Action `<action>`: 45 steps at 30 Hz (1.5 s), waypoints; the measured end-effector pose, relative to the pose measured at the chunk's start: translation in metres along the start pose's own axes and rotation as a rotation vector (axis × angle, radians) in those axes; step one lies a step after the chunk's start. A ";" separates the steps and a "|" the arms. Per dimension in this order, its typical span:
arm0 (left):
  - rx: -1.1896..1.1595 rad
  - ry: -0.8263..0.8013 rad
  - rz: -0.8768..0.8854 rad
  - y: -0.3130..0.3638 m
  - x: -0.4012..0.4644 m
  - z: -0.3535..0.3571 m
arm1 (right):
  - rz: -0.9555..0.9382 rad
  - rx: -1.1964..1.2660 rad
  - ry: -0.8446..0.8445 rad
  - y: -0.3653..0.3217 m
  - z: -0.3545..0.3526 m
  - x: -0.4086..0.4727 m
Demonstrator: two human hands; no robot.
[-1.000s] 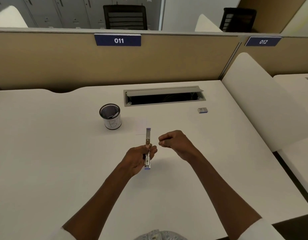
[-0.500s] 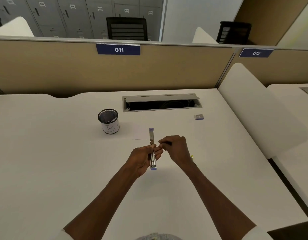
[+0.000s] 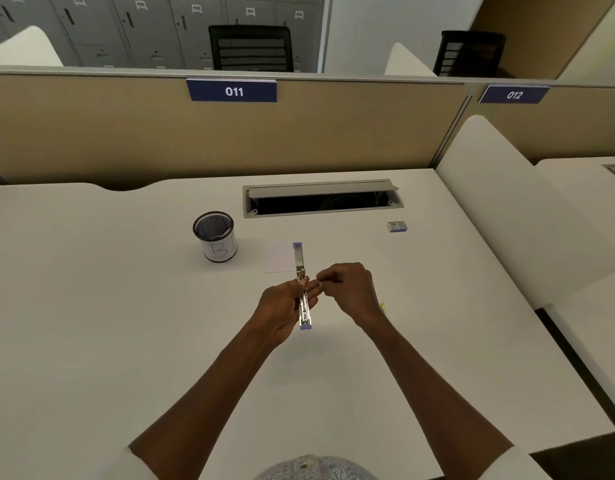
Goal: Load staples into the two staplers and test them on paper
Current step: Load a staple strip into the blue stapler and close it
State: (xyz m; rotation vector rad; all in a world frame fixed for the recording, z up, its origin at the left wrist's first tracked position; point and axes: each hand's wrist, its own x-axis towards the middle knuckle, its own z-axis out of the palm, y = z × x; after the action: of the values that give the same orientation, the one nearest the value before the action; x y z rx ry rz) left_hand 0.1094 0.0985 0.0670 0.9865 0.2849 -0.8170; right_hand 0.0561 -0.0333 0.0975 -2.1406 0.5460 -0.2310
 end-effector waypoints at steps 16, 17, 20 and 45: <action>-0.185 0.068 -0.028 0.003 -0.001 0.004 | -0.116 -0.003 0.075 -0.014 0.003 -0.009; -0.196 0.066 -0.029 0.004 -0.002 0.004 | -0.147 -0.008 0.071 -0.014 0.005 -0.010; -0.226 0.068 -0.020 0.004 -0.002 0.005 | -0.217 -0.009 0.079 -0.016 0.007 -0.013; 0.033 0.006 0.126 0.006 -0.003 0.001 | -0.355 -0.191 -0.184 -0.007 -0.011 -0.006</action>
State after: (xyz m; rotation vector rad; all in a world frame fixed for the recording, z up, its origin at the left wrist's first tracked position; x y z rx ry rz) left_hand 0.1113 0.1006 0.0733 1.0273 0.2128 -0.7055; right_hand 0.0492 -0.0353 0.1100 -2.4078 0.0799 -0.1795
